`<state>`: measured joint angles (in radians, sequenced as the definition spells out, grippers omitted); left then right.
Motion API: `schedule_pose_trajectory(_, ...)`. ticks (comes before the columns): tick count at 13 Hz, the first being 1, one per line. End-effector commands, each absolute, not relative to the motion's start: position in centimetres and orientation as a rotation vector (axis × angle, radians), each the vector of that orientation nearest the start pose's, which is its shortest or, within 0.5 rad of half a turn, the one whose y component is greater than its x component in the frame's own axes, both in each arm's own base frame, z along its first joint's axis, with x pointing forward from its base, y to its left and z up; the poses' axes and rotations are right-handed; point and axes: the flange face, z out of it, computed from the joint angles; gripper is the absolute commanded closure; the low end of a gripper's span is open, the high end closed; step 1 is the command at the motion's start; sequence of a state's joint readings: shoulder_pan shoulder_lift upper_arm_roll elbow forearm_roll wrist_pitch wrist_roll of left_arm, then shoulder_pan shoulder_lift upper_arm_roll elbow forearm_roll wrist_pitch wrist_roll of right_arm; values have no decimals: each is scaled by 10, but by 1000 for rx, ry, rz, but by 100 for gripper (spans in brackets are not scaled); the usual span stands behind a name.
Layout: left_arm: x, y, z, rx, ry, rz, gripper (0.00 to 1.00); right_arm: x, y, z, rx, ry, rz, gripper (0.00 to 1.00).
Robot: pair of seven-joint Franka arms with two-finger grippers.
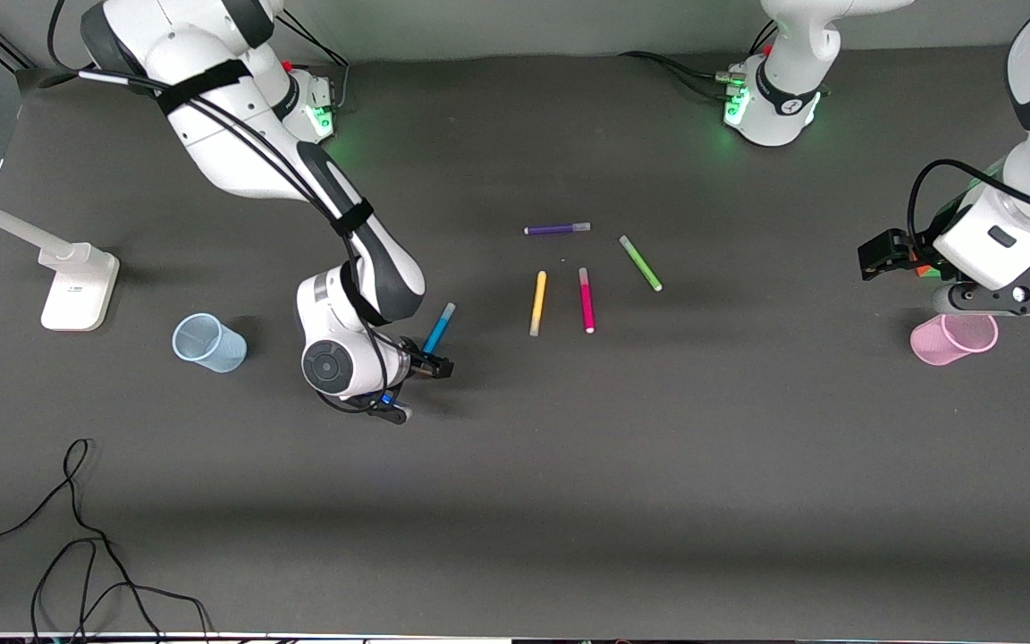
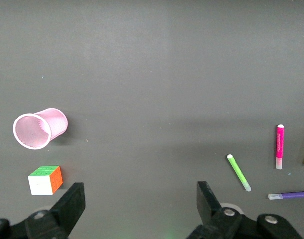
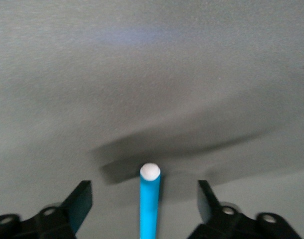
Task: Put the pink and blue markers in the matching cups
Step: 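Grasp the blue marker with the right gripper while the left gripper reaches the pink marker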
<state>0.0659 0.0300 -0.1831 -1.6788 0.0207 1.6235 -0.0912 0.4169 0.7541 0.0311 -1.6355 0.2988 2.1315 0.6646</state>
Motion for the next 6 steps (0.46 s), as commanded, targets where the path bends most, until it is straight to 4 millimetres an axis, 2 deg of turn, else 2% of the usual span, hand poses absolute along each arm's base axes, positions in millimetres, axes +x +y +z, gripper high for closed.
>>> schedule_pose_trajectory(1,551,-77,550,-3106,88,152,0,592,297,162,-2921,668,534,88)
schedule_pose_trajectory(2,548,-88,542,-3109,109,144,1,593,296,164,-2920,669,534,98)
schedule_pose_trajectory(4,548,-106,524,-3111,151,101,1,594,294,164,-2920,674,537,100)
schedule_pose_trajectory(6,543,-139,495,-3115,130,70,1,595,290,168,-2917,679,544,100)
